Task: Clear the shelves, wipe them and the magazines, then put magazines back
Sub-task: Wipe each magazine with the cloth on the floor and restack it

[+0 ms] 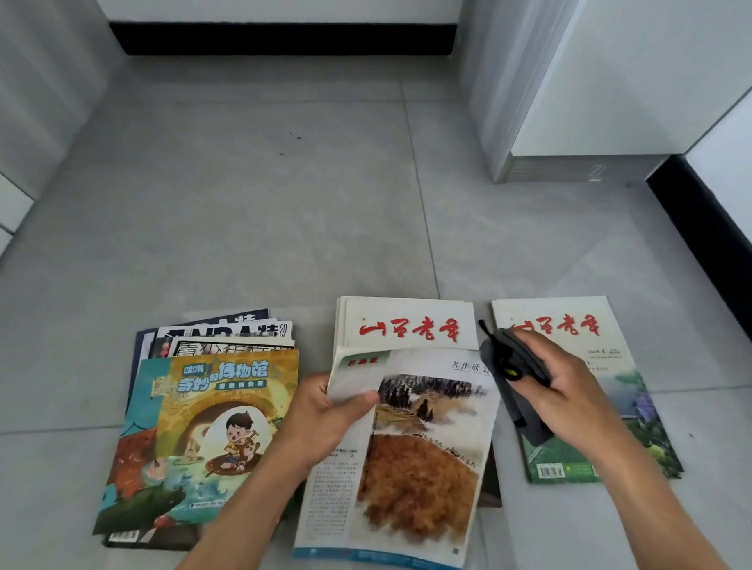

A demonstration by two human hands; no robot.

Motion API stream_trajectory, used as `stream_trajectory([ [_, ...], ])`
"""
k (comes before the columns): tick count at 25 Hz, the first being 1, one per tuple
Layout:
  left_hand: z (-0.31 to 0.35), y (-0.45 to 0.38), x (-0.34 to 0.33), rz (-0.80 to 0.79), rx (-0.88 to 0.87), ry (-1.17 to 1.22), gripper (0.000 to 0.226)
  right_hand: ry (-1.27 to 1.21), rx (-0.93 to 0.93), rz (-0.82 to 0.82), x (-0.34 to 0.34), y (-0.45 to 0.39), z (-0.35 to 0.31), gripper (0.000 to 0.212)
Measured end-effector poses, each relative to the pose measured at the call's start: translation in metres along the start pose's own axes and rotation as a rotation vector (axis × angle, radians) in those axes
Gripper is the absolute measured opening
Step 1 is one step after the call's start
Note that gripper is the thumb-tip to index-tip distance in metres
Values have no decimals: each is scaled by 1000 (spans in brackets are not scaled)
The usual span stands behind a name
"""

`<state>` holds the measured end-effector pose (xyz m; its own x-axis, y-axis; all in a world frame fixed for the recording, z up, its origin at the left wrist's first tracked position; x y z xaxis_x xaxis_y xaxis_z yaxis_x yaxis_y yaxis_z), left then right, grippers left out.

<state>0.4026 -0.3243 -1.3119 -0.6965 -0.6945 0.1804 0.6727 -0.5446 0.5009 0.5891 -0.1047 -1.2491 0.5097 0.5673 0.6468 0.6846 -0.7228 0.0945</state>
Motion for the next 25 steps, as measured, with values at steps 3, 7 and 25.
stream_trajectory([
  [3, 20, 1, -8, -29, -88, -69, 11, 363, 267, -103, -22, -10, -47, 47],
  [7, 26, 6, -17, -97, -127, -151, 8, 248, 461, -184, -55, -5, -100, 48],
  [25, 6, -4, -7, -144, -87, -120, 6, 270, 360, -194, -54, 3, -53, 46],
])
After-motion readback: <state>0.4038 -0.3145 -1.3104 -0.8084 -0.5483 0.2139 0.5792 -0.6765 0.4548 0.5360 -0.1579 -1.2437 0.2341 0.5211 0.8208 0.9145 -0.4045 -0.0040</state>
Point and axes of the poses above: each hand's wrist, its own y-axis away from the middle knuckle, its own x-axis out of the back of the hand, z = x × y, the point moved 10 cm from there along -y, towards the middle knuckle, and after that the axes turned 4 degrees about z, right-handed, at the moved point
